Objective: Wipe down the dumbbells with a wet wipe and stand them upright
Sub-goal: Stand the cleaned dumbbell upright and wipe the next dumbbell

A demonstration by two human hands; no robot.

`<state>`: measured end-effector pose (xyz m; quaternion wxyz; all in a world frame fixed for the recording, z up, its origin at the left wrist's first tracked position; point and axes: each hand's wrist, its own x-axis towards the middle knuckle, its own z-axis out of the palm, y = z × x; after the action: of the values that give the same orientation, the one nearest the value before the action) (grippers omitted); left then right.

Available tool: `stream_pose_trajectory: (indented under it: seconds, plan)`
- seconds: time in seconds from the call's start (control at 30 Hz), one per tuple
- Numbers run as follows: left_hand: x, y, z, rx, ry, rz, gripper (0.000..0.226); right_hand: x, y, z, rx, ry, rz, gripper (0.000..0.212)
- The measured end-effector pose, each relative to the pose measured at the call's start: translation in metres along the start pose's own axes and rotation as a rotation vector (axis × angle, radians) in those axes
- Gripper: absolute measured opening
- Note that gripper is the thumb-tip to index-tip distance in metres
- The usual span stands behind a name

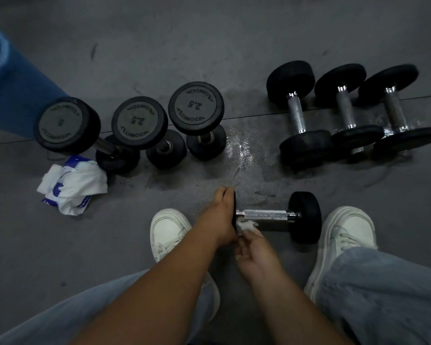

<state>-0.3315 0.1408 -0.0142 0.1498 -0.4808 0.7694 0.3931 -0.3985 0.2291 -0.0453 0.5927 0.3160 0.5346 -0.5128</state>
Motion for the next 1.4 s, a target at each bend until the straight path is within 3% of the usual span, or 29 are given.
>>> stream_pose_trajectory:
  seconds: [0.1,0.23,0.37,0.5,0.63,0.77,0.87,0.97,1.17,1.4]
  plan:
    - [-0.002,-0.001,0.006,0.006,0.037,0.009,0.106,0.013,-0.001,0.006,-0.083,0.015,-0.059,0.009]
    - [-0.005,-0.003,0.014,0.009,0.102,0.015,0.094,0.026,-0.004,0.023,-0.219,0.103,-0.088,0.031]
    - [-0.005,-0.005,0.018,0.013,0.108,0.008,0.095,0.028,-0.012,0.036,-0.115,0.041,0.007,0.031]
    - [-0.005,-0.009,0.023,0.006,0.120,0.027,0.098,0.018,0.006,0.005,-0.282,0.058,-0.180,0.035]
    - [-0.004,-0.008,0.021,0.001,0.115,0.005,0.093,0.022,-0.010,0.032,-0.170,0.117,-0.054,0.030]
    - [-0.005,-0.009,0.021,-0.014,0.117,0.034,0.098,0.009,0.003,0.003,-0.241,-0.008,-0.144,0.016]
    - [-0.002,-0.010,0.018,-0.004,0.081,0.025,0.104,0.006,0.004,-0.007,-0.178,-0.107,-0.115,0.012]
    - [-0.001,-0.009,0.016,-0.004,0.078,0.032,0.104,0.007,0.000,-0.008,-0.166,-0.080,-0.032,0.009]
    - [-0.003,-0.011,0.023,-0.002,0.111,0.034,0.102,0.004,-0.020,0.021,-0.192,0.104,0.077,0.031]
    - [0.002,-0.012,0.023,0.016,0.112,0.031,0.098,0.005,-0.026,0.031,-0.204,0.121,0.106,0.032]
